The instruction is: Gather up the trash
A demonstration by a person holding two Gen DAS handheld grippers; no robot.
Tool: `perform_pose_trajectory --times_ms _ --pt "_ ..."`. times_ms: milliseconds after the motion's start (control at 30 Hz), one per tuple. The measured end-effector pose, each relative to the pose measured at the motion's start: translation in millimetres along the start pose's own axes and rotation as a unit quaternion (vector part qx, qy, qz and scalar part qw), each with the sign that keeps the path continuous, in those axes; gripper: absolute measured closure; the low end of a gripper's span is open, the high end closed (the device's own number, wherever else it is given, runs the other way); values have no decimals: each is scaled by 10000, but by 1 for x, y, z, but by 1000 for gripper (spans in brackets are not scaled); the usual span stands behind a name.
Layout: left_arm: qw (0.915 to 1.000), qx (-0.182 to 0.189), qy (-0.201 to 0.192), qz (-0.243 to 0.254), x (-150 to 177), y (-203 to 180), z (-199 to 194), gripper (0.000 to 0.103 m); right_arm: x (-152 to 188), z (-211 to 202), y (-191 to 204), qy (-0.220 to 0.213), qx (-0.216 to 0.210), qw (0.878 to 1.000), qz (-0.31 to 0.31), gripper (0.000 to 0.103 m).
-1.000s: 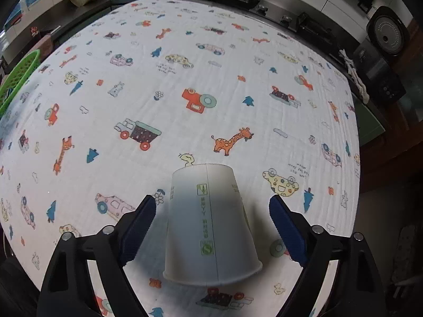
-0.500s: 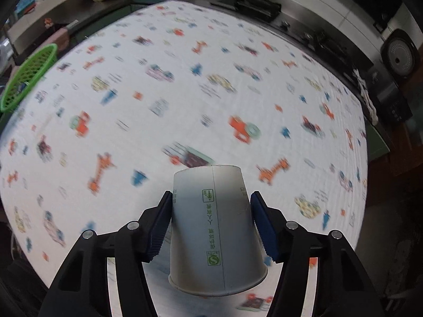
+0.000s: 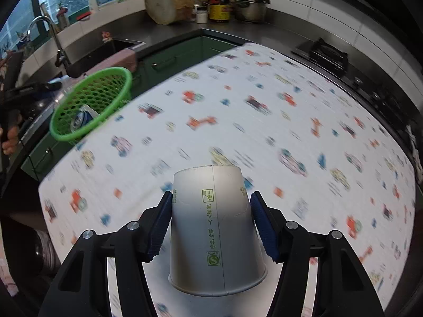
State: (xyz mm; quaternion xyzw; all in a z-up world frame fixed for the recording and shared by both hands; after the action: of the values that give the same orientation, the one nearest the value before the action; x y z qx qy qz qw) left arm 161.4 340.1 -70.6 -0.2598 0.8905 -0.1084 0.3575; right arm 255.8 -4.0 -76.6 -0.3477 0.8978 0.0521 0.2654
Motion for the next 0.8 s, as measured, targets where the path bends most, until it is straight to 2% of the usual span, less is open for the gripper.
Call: perform_pose_trajectory --times_ms 333,433,800 --pt "9990 -60 195 -386 -4 42 30 40 -70 26 94 -259 -650 9972 -277 45" --pt "9987 6 214 -465 -4 47 34 34 -90 35 120 -325 -832 9954 -349 45" --pt "9975 138 31 -687 -3 60 19 34 -146 63 187 -526 -1318 9892 -364 45"
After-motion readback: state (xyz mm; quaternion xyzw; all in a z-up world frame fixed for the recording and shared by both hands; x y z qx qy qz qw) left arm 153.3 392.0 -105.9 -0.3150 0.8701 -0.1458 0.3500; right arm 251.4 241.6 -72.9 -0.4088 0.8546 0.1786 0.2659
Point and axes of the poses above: each gripper's, at about its wrist camera, not at the fingertips, and z roughly the way its jaws point, y to its left, x to its underside, the point moved 10 cm from there along z, roughly the way its jaws point, and after that the axes turned 6 degrees about x, right-handed, at the moved point
